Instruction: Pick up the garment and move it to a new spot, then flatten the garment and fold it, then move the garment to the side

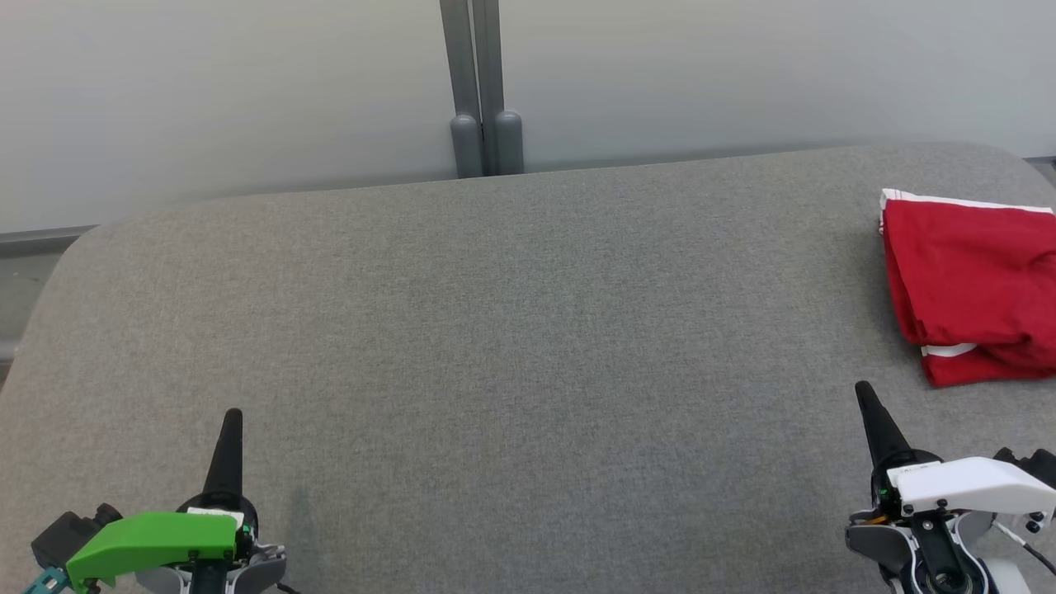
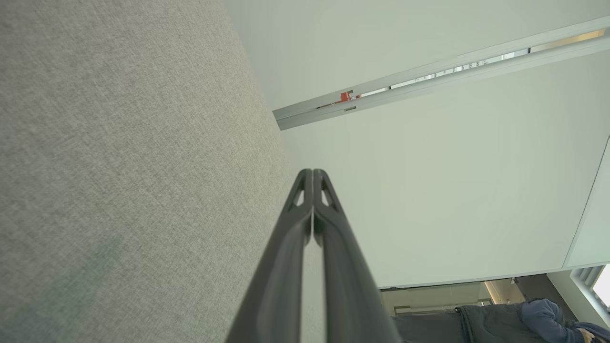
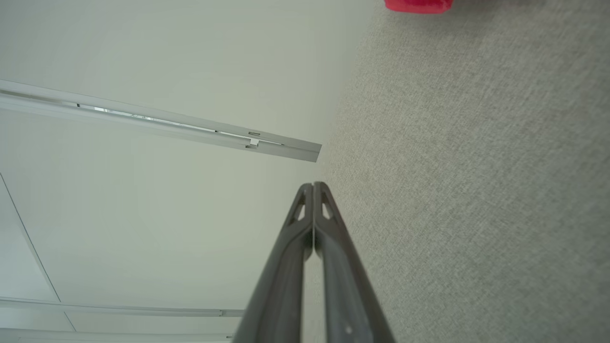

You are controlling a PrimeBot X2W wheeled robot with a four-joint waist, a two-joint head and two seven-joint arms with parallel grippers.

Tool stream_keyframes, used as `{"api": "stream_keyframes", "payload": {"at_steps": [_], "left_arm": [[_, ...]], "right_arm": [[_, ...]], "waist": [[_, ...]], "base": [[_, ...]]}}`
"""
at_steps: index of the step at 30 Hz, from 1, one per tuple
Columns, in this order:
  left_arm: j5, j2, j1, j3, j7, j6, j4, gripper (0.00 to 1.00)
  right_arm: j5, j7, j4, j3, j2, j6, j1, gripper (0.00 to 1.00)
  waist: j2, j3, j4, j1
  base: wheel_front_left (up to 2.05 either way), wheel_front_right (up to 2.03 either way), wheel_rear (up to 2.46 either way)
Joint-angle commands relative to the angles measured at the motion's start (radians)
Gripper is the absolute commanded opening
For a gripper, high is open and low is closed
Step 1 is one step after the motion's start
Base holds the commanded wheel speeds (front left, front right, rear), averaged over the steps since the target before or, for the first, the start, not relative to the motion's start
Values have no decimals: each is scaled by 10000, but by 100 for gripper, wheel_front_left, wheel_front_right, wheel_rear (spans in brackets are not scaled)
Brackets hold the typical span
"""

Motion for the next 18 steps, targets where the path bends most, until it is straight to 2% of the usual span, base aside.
{"api": "stream_keyframes", "payload": {"at_steps": [1,18], "left_arm": [[-195,81,-246,70,76,-37,-23,0],[-1421,75,-485,234,426,-84,16,0]], "right_arm": [[271,80,-9,-35,-62,7,-205,0],[1711,427,96,-66,-70,7,-410,0]], "waist": [[0,0,1,0],[0,1,12,0]], "base": [[0,0,0],[0,0,0]]}}
